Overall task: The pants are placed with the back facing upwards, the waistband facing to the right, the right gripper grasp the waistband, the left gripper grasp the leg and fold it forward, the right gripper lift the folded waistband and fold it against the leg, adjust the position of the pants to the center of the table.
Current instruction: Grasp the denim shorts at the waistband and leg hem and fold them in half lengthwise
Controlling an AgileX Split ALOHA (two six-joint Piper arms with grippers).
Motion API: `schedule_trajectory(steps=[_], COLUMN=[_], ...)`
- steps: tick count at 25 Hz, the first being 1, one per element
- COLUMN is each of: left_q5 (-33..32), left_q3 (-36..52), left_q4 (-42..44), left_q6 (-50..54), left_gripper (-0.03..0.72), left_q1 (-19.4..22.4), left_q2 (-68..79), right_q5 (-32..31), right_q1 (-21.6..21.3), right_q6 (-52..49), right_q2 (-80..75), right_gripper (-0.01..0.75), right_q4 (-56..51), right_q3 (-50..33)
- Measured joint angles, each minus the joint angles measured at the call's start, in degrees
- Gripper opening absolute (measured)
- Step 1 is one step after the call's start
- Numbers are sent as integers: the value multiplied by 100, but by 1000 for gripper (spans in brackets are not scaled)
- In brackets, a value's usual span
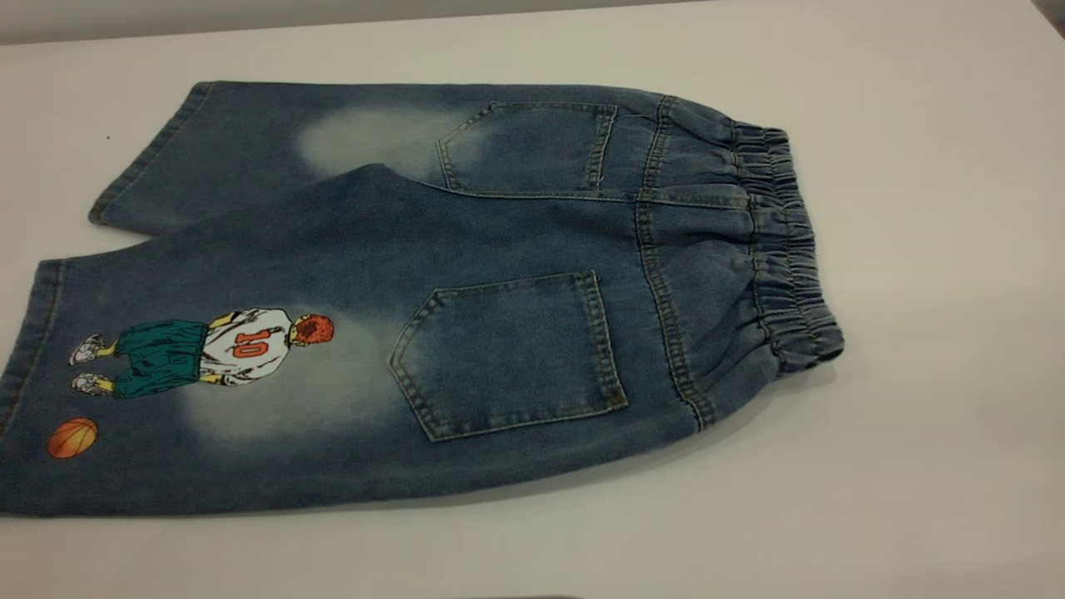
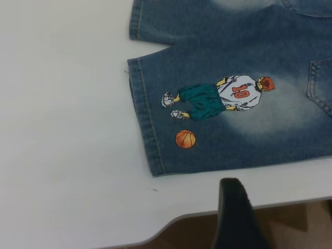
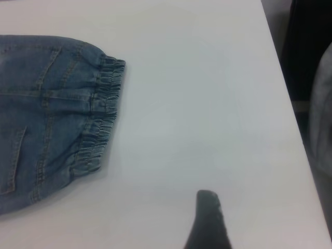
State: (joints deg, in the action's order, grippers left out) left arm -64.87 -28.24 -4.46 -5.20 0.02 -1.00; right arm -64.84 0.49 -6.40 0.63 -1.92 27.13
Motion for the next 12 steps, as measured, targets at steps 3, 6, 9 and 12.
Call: schedule_trajectory(steps=[3,6,9,12], left_q5=[0,0,0,0], left_q3=[0,0,0,0], left_q4=[0,0,0,0], left_q6=[0,0,0,0], left_gripper=[390,390,390,390], left_q1=[0,0,0,0], left_q2=[0,0,0,0], right_q5=[0,0,0,6], right_q1=[0,0,0,0], right_q6=[0,0,0,0], right_q2=[0,0,0,0], right_gripper=[460,460,460,460], right_q4=[0,0,0,-90], right_q3=[0,0,0,0])
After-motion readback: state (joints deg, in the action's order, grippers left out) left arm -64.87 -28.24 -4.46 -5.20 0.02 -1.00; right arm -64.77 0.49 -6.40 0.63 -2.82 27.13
